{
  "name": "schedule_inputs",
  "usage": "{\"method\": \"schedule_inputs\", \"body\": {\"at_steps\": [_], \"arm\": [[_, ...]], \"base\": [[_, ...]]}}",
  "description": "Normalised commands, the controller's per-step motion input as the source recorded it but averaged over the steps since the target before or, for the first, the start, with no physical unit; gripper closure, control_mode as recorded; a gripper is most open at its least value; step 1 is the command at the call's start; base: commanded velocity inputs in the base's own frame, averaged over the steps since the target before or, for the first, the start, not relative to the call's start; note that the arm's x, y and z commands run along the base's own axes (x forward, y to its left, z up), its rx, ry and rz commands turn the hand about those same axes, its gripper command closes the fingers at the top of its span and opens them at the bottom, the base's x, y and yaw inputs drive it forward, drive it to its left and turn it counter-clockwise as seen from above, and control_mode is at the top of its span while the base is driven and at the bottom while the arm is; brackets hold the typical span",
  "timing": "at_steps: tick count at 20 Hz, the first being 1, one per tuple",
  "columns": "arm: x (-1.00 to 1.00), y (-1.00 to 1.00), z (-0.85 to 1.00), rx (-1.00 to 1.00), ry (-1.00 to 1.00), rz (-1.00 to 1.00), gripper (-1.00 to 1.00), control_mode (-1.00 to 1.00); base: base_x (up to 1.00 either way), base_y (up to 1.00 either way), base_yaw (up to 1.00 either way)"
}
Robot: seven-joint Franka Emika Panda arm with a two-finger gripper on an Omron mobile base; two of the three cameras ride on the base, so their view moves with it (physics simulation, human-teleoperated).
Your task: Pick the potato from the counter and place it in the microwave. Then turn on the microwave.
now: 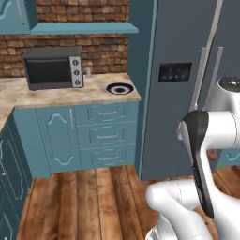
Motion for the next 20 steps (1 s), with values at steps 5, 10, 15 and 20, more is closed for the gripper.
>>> {"method": "schedule_inputs", "body": {"at_steps": [5,10,15,20], "arm": [[0.0,0.0,0.0,0.0,0.0,0.0,1.0,1.0],[0.0,0.0,0.0,0.0,0.0,0.0,1.0,1.0],[0.0,0.0,0.0,0.0,0.0,0.0,1.0,1.0],[0.0,0.0,0.0,0.0,0.0,0.0,1.0,1.0]], "base": [[-0.19,-0.61,0.0],[-0.17,-0.61,0.01],[-0.17,-0.61,0.01],[-0.16,-0.61,0.02]]}}
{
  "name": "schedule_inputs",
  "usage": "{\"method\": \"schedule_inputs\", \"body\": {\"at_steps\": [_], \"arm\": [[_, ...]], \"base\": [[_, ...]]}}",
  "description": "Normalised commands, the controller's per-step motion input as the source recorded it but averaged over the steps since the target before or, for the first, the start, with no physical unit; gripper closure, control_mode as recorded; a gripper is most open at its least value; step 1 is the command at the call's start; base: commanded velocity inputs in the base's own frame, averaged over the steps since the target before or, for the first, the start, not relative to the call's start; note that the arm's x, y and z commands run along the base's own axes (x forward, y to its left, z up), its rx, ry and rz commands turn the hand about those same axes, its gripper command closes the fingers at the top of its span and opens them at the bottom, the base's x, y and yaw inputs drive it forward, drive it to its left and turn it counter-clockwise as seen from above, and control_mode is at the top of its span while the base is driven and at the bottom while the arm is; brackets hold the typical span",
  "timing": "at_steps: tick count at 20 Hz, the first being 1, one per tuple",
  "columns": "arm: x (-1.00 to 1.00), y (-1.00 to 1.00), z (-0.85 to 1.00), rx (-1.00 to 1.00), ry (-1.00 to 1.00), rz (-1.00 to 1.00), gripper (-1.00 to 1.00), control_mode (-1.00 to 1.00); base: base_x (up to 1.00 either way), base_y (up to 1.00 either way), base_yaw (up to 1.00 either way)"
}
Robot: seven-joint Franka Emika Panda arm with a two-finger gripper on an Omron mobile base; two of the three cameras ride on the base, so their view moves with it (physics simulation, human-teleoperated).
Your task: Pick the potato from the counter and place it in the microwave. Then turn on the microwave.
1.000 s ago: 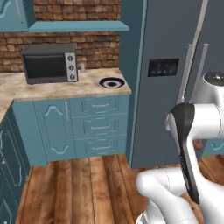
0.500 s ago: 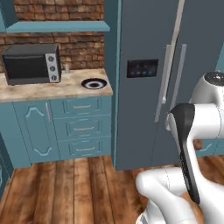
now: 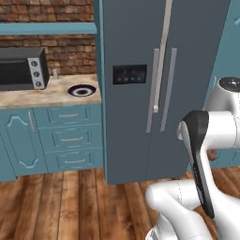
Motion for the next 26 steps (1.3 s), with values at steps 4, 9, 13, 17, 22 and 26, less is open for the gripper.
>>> {"method": "schedule_inputs", "body": {"at_steps": [4,9,13,17,22,26], "arm": [[0.0,0.0,0.0,0.0,0.0,0.0,1.0,1.0],[0.0,0.0,0.0,0.0,0.0,0.0,1.0,1.0],[0.0,0.0,0.0,0.0,0.0,0.0,1.0,1.0],[0.0,0.0,0.0,0.0,0.0,0.0,1.0,1.0],[0.0,0.0,0.0,0.0,0.0,0.0,1.0,1.0],[0.0,0.0,0.0,0.0,0.0,0.0,1.0,1.0]], "base": [[-0.15,-0.61,0.02],[-0.15,-0.6,0.01],[-0.16,-0.6,0.01],[-0.18,-0.6,0.0],[-0.26,-0.59,0.0],[-0.3,-0.58,0.0]]}}
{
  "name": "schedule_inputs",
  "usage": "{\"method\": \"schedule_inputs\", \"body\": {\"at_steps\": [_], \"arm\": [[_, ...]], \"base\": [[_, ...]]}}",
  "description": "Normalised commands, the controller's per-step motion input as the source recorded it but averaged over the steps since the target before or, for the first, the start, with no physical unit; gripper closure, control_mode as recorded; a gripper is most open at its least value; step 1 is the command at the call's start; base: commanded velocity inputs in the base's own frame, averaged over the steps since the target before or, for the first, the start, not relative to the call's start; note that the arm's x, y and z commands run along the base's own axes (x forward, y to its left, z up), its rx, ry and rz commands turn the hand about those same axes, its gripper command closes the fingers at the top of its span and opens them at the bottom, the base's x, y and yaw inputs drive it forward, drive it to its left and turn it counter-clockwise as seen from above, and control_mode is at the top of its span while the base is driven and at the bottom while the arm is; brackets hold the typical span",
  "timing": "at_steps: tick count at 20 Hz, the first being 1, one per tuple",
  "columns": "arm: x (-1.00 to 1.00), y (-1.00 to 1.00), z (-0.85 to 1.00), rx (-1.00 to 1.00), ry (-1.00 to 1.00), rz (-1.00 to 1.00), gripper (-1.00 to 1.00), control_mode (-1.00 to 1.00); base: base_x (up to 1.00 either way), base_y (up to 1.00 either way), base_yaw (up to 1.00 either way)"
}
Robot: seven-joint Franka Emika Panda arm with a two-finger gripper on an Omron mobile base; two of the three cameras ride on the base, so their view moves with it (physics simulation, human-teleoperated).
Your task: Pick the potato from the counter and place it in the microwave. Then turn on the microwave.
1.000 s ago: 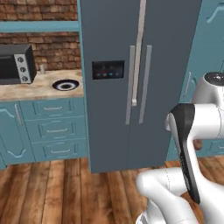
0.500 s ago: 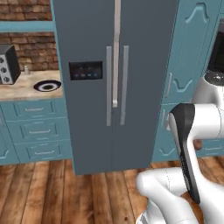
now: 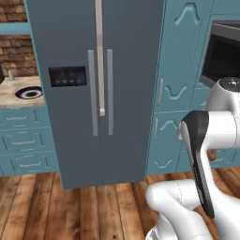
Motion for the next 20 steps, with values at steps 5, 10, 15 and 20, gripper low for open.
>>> {"method": "schedule_inputs", "body": {"at_steps": [5,10,15,20], "arm": [[0.0,0.0,0.0,0.0,0.0,0.0,1.0,1.0],[0.0,0.0,0.0,0.0,0.0,0.0,1.0,1.0],[0.0,0.0,0.0,0.0,0.0,0.0,1.0,1.0],[0.0,0.0,0.0,0.0,0.0,0.0,1.0,1.0]], "base": [[-0.31,-0.58,0.0],[-0.41,-0.55,0.0],[-0.47,-0.5,0.0],[-0.25,-0.54,0.0]]}}
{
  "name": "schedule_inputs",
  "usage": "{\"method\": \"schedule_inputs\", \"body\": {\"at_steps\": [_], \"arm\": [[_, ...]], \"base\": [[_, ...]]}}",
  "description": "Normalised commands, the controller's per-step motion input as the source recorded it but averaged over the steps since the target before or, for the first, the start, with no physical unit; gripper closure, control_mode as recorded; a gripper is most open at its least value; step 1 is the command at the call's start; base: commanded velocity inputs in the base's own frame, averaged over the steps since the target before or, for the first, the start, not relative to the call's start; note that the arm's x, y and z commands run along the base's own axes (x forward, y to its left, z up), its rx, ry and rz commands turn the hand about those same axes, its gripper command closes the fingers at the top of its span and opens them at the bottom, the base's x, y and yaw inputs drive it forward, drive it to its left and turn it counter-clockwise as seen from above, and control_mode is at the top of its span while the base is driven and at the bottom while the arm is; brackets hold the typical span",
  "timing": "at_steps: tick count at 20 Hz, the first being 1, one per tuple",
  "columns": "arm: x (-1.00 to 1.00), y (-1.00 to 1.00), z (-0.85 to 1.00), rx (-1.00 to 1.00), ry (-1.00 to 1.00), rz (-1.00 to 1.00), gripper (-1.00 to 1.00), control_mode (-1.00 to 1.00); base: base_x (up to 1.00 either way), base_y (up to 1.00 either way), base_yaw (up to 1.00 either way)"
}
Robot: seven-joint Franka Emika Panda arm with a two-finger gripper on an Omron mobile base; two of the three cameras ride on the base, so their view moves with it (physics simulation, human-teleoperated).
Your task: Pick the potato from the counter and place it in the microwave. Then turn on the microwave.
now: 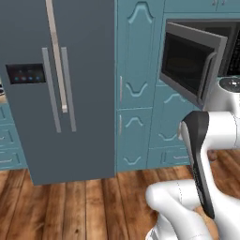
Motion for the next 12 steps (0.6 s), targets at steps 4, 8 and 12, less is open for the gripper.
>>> {"method": "schedule_inputs", "body": {"at_steps": [4,8,12], "arm": [[0.0,0.0,0.0,0.0,0.0,0.0,1.0,1.0],[0.0,0.0,0.0,0.0,0.0,0.0,1.0,1.0],[0.0,0.0,0.0,0.0,0.0,0.0,1.0,1.0]], "base": [[-0.15,-0.6,0.02],[-0.17,-0.6,0.05],[-0.24,-0.58,0.06]]}}
